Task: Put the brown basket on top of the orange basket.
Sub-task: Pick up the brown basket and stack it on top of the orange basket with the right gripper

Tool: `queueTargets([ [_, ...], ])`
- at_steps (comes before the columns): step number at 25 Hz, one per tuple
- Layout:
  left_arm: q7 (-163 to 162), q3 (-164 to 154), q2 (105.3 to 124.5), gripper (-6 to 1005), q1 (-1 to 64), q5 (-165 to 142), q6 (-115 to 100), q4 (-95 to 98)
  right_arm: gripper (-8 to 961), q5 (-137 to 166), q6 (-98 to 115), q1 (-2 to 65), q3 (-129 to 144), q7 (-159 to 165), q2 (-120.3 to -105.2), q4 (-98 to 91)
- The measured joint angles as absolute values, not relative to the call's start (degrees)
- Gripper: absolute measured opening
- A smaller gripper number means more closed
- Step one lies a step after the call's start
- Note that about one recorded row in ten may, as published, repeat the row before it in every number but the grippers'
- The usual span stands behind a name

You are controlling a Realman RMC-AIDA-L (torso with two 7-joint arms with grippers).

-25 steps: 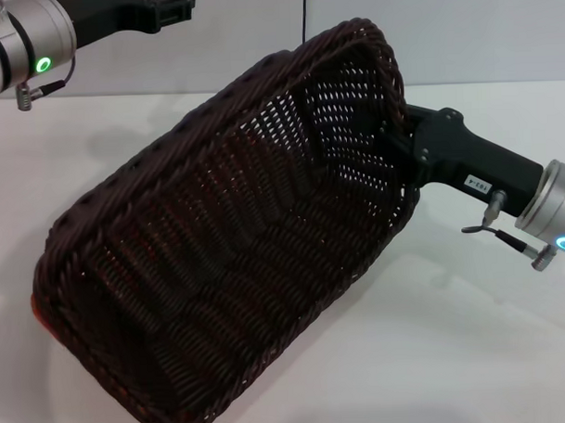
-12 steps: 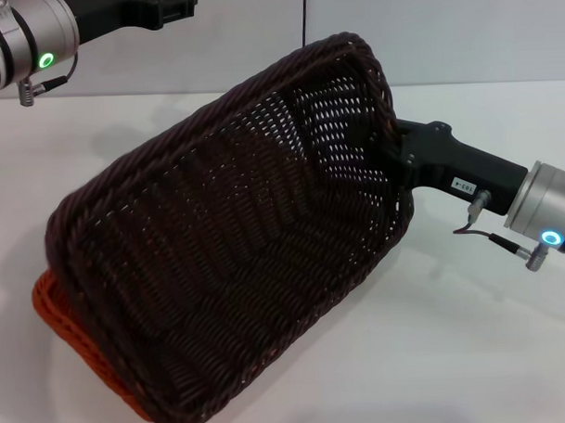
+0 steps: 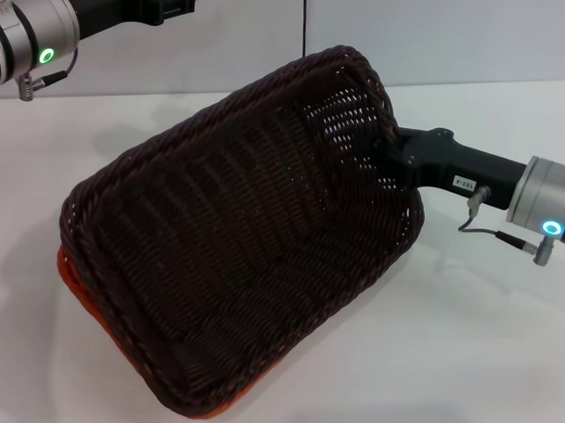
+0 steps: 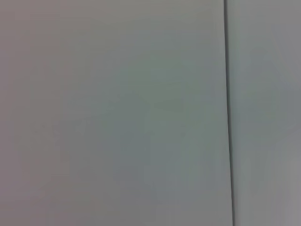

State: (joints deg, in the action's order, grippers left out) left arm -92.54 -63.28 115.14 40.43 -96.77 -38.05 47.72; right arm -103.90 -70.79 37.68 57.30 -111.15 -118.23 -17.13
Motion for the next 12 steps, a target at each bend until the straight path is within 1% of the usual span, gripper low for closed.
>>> queueTargets([
  [7, -91.6, -63.2, 115.13, 856, 40.6, -96.8, -38.0, 47.7, 162, -102.9, -69.5, 38.4, 57.2, -109.4, -117.97, -18.2],
  [12, -91.4, -63.2, 115.18, 856, 40.6, -96.8, -38.0, 47.7, 175, -101.7, -69.1, 39.1, 57.3, -108.8, -118.1, -18.9],
])
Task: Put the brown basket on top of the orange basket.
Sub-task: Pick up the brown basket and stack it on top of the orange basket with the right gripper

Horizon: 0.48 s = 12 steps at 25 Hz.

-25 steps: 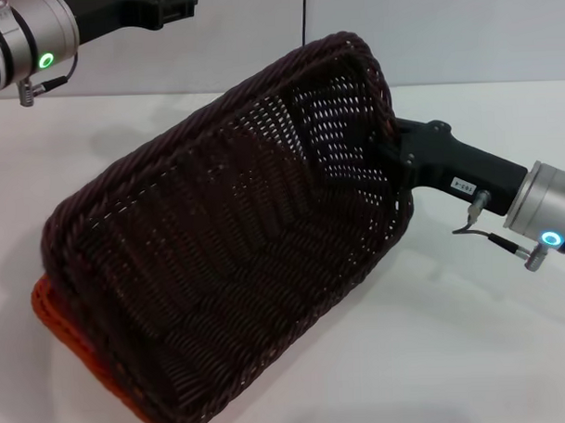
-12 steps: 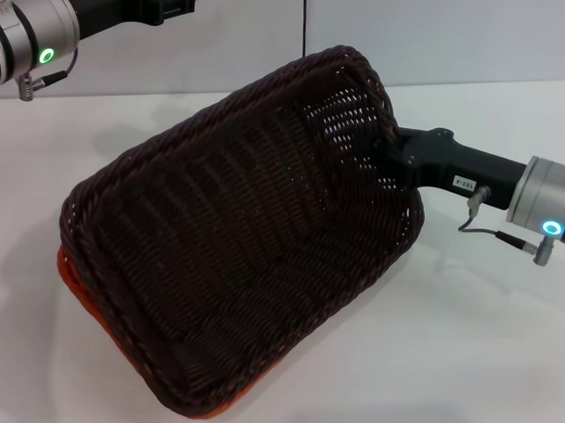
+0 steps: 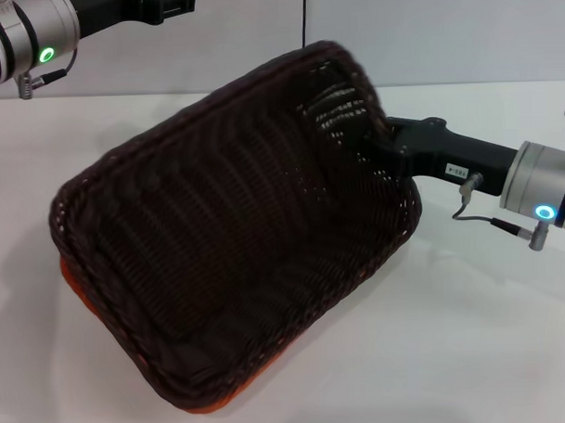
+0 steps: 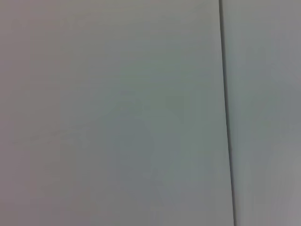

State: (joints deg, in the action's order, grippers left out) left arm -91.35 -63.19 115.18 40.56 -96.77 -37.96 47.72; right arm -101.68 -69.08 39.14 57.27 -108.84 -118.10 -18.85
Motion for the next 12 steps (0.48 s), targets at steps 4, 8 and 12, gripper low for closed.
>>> queueTargets([
  [4, -91.1, -63.2, 115.32, 856, 40.6, -96.8, -37.4, 47.5, 186, -100.5, -69.1, 39.3, 57.4, -108.8, -118.26, -19.9],
  [8, -90.8, -63.2, 115.39, 856, 40.5, -96.8, -36.9, 47.1, 336, -100.4, -69.4, 39.3, 57.4, -109.0, -118.29, -20.5],
  [12, -90.7, -63.2, 115.4, 856, 40.5, -96.8, -36.6, 47.0, 539, -100.7, -69.7, 38.5, 56.9, -109.9, -118.52, -22.3],
])
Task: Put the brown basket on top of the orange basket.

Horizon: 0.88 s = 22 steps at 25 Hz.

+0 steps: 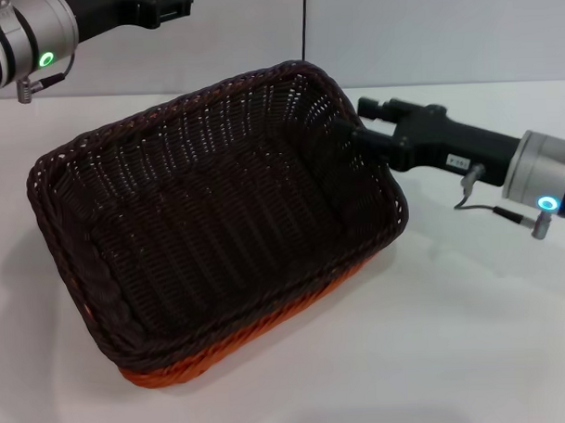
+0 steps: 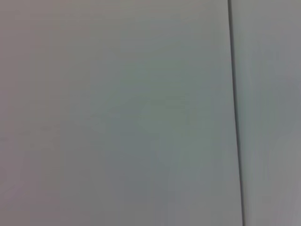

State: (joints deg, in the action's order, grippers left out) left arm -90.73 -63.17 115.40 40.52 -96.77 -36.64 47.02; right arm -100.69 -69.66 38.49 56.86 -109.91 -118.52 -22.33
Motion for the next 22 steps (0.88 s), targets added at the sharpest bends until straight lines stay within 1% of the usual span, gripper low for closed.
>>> queueTargets([
  [2, -90.4, -62.6, 115.58, 856, 40.4, -96.7, -36.5, 47.0, 625, -102.0, -69.9, 37.7, 56.3, -111.5, -118.68, -23.5],
  [6, -90.1, -62.1, 115.8, 856, 40.2, -96.7, -36.5, 47.1, 670, -108.0, -71.6, 34.7, 55.8, -116.4, -118.66, -26.1],
  [9, -87.9, -57.3, 117.49, 856, 39.1, -96.2, -36.8, 47.9, 703, -113.8, -72.3, 32.3, 54.8, -121.6, -118.66, -27.3],
  [13, -87.3, -56.4, 117.78, 856, 38.8, -95.8, -36.8, 48.1, 748, -118.7, -72.6, 30.8, 51.6, -128.4, -118.7, -27.2],
  [14, -87.3, -56.4, 117.78, 856, 38.8, -95.8, -36.8, 48.1, 747, -119.2, -72.5, 30.7, 50.6, -129.8, -118.71, -27.0],
  [15, -83.0, -55.5, 118.14, 856, 36.3, -89.6, -36.6, 47.6, 746, -119.4, -72.4, 30.7, 49.6, -130.9, -118.73, -26.8],
  [18, -83.0, -55.5, 118.14, 856, 36.3, -89.6, -36.6, 47.6, 743, -120.5, -71.6, 31.8, 45.7, -135.0, -118.7, -24.7],
  [19, -80.0, -55.5, 118.17, 856, 35.0, -84.9, -36.7, 47.2, 743, -121.8, -71.2, 32.4, 44.4, -136.9, -118.66, -23.5],
  [21, -80.0, -55.5, 118.17, 856, 35.0, -84.9, -36.7, 47.2, 743, -124.7, -70.1, 33.2, 43.1, -140.5, -118.65, -21.8],
  [22, -66.7, -55.4, 118.19, 856, 30.9, -65.2, -41.3, 43.7, 743, -126.4, -69.3, 33.6, 42.7, -142.6, -118.66, -21.1],
])
